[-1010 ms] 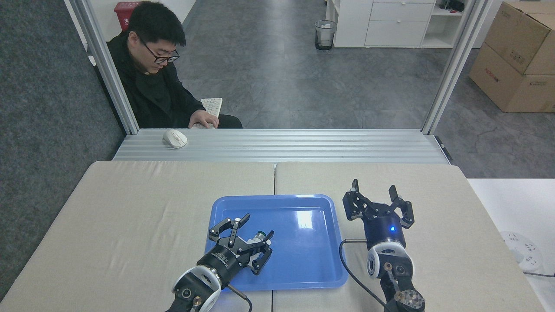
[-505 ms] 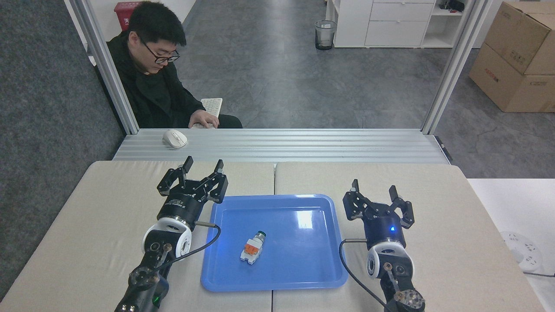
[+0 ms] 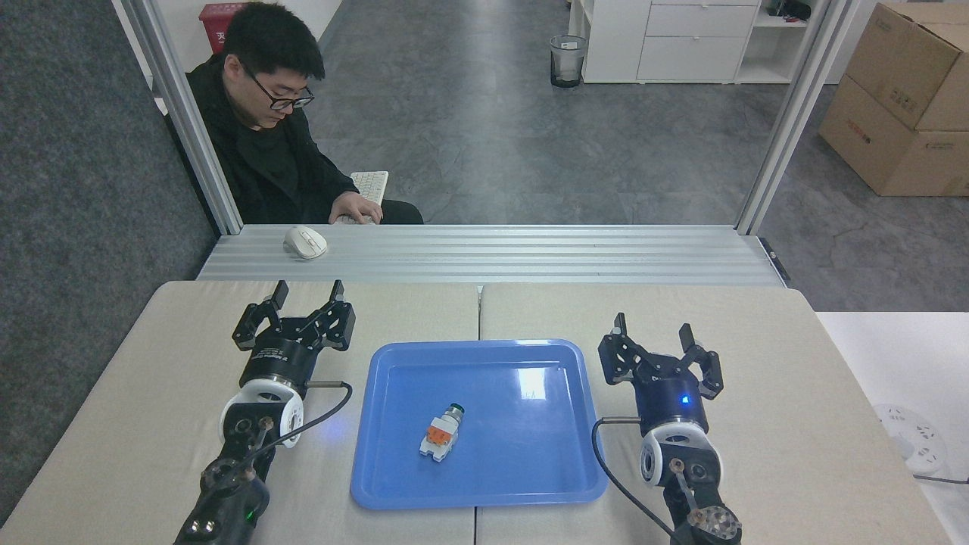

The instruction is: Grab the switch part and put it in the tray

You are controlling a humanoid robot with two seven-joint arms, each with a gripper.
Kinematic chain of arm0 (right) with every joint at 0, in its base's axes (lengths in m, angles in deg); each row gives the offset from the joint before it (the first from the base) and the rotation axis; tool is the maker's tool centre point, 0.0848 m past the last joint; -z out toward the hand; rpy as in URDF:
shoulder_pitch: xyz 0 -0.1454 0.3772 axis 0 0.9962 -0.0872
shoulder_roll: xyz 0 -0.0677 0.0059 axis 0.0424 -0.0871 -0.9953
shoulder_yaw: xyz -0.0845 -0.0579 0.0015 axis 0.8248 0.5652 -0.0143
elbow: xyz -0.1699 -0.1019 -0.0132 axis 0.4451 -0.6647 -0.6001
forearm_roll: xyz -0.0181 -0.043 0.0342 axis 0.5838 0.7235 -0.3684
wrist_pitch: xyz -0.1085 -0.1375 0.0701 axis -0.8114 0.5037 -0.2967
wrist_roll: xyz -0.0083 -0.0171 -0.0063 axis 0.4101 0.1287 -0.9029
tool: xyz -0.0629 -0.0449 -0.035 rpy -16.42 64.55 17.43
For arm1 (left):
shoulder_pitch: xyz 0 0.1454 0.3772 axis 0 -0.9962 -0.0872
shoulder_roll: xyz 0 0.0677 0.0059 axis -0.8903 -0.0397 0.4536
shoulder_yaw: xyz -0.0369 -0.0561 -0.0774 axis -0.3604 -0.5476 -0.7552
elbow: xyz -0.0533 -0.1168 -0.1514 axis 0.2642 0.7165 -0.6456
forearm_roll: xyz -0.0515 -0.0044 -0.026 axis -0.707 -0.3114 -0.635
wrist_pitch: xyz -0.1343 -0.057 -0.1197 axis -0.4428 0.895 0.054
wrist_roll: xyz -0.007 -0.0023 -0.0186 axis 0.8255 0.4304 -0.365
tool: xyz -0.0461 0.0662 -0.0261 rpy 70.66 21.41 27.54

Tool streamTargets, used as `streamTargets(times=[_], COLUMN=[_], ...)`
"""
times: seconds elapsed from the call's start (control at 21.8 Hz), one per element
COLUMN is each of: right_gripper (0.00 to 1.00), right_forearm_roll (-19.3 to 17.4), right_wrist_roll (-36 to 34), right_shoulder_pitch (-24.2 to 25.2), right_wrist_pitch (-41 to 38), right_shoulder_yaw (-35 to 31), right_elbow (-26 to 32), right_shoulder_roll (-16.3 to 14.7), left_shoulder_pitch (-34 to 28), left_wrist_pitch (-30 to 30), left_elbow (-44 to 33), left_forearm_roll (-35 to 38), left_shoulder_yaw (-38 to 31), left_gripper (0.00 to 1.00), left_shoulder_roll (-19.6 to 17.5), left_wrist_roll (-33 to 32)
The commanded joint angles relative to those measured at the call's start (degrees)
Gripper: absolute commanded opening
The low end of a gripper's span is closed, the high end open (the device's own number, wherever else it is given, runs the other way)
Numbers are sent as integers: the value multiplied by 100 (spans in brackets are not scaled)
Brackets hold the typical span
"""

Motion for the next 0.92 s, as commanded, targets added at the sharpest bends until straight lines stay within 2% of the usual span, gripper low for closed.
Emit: streamTargets(times=[0.0,0.28,0.37,0.6,0.64,0.87], right_gripper=[100,100,100,100,100,100], right_forearm_roll=[-5,-5,-5,-5,-5,-5], right_wrist_roll=[-4,-4,-4,-4,-4,-4], right_shoulder_pitch=[-3,-3,6,-3,6,-3], right_wrist_pitch=[1,1,1,1,1,9], right_shoulder_yaw=[0,0,-9,-9,-9,-9], right_elbow=[-3,5,5,-3,-3,-3], right_shoulder_roll=[15,15,15,15,15,15], left_shoulder_pitch=[34,25,17,17,17,-71], left_wrist_pitch=[26,35,43,61,122,210], left_elbow=[680,592,539,478,434,179], left_forearm_roll=[72,81,81,81,81,151], left_shoulder_yaw=[-270,-262,-270,-270,-270,-244], left_gripper=[91,92,95,96,99,99], left_shoulder_roll=[-114,-114,-114,-114,-123,-123], left_wrist_roll=[38,108,108,117,117,126])
